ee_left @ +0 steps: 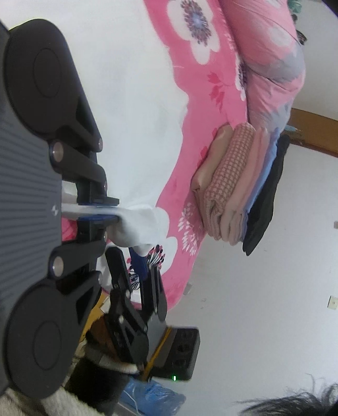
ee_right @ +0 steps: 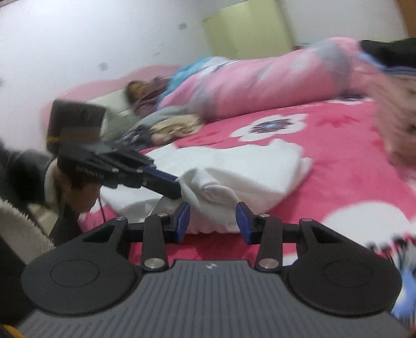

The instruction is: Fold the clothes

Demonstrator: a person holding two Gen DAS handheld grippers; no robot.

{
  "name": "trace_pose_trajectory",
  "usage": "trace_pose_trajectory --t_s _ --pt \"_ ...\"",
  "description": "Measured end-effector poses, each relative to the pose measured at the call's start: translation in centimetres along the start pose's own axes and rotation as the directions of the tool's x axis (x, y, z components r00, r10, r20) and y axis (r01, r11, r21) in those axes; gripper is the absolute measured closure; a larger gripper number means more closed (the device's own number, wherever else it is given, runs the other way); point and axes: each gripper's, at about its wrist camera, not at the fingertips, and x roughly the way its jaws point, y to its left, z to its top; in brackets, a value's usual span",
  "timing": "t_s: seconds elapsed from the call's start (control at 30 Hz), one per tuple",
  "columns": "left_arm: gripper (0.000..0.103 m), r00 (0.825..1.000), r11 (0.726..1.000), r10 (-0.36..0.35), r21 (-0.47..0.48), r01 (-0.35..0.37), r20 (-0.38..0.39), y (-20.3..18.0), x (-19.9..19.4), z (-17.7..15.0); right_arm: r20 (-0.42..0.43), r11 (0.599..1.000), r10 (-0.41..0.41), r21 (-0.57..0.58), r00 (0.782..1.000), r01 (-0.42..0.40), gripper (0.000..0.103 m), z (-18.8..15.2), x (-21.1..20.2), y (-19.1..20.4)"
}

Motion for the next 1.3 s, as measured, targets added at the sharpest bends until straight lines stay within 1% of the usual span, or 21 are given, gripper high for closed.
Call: trace_pose_trajectory --t_s 0.07,0.13,0.23,0.27,0.33,0.47,0.53,0.57,0.63,0.7,0.73,0.8,0.87,0.9,0.93,0.97,1.07,1.13,1.2,1.3 --pt "0.095 1.000 1.000 0.008 -0.005 -0.008 -0.008 0.3 0.0 0.0 -0.026 0.997 0.068 -0.020 0.997 -0.068 0.064 0.5 1.0 -1.2" --pt "0.095 1.000 1.000 0.016 -0.007 -0.016 -0.016 0.5 0.1 0.0 -0.051 0.992 0.120 -0.027 0.991 -0.121 0.064 0.4 1.3 -1.9" --pt "0.095 0.999 1.000 0.022 -0.011 -0.022 -0.029 0.7 0.3 0.1 -0.088 0.985 0.171 0.011 0.981 -0.171 0.065 0.1 1.7 -2.9" --pt "0.095 0.999 1.000 0.021 -0.009 -0.022 -0.033 0.7 0.4 0.1 -0.087 0.980 0.197 0.029 0.976 -0.196 0.065 -0.1 1.6 -3.5" --pt "0.095 0.999 1.000 0.018 -0.001 -0.018 -0.043 0.5 0.5 0.2 -0.090 0.974 0.225 0.035 0.970 -0.222 0.065 -0.3 1.3 -3.8" --pt "0.094 0.998 1.000 0.016 0.018 -0.014 -0.064 0.2 0.9 0.2 -0.116 0.962 0.273 0.054 0.955 -0.268 0.062 -0.5 1.6 -4.7" --pt "0.094 0.997 1.000 0.014 0.022 -0.013 -0.073 0.0 1.1 0.2 -0.111 0.947 0.320 0.071 0.941 -0.313 0.062 -0.5 1.8 -5.0" --pt "0.093 0.997 1.000 0.014 0.023 -0.012 -0.078 0.0 1.2 0.2 -0.103 0.933 0.359 0.079 0.928 -0.352 0.061 -0.6 1.9 -5.0" --pt "0.087 0.996 1.000 0.011 0.025 -0.009 -0.088 -0.1 1.5 0.2 -0.116 0.899 0.438 0.073 0.891 -0.432 0.061 -0.6 1.8 -4.6" --pt "0.087 0.995 0.999 0.012 0.033 -0.009 -0.097 -0.3 1.7 0.1 -0.116 0.875 0.484 0.067 0.868 -0.479 0.068 -0.8 1.3 -4.7" --pt "0.086 0.995 0.999 0.011 0.037 -0.007 -0.099 -0.4 1.8 0.1 -0.091 0.860 0.510 0.093 0.856 -0.502 0.072 -1.0 1.0 -5.4" --pt "0.084 0.994 0.999 0.005 0.041 -0.001 -0.105 -0.5 2.1 0.1 -0.037 0.836 0.539 0.140 0.841 -0.530 0.079 -1.5 0.2 -6.6" --pt "0.081 0.993 0.999 0.000 0.050 0.005 -0.114 -0.7 2.3 0.2 -0.005 0.826 0.547 0.165 0.837 -0.539 0.082 -2.2 -0.4 -7.2" --pt "0.080 0.993 0.998 -0.004 0.056 0.010 -0.117 -0.9 2.4 0.3 -0.008 0.830 0.540 0.169 0.841 -0.531 0.084 -2.5 -0.4 -7.3" --pt "0.079 0.993 0.998 -0.008 0.062 0.015 -0.120 -1.0 2.5 0.3 -0.013 0.839 0.527 0.171 0.850 -0.517 0.085 -2.7 -0.3 -7.3" --pt "0.078 0.992 0.997 -0.013 0.069 0.021 -0.124 -1.2 2.6 0.3 -0.007 0.853 0.500 0.175 0.866 -0.491 0.085 -2.8 -0.1 -7.3" --pt "0.077 0.990 0.996 -0.017 0.089 0.030 -0.143 -1.8 3.0 0.1 0.012 0.878 0.448 0.180 0.894 -0.443 0.085 -2.5 -0.1 -7.3" --pt "0.077 0.986 0.994 -0.024 0.104 0.042 -0.163 -2.2 3.2 -0.2 0.012 0.886 0.447 0.131 0.894 -0.445 0.092 -2.4 -0.7 -6.6" --pt "0.075 0.982 0.990 -0.040 0.123 0.063 -0.183 -2.9 3.6 -0.6 0.007 0.900 0.422 0.119 0.906 -0.420 0.095 -2.5 -1.4 -6.4" --pt "0.072 0.980 0.982 -0.034 0.177 0.070 -0.197 -4.0 4.2 -1.3 -0.023 0.920 0.368 0.158 0.930 -0.360 0.097 -3.6 -2.3 -7.6"
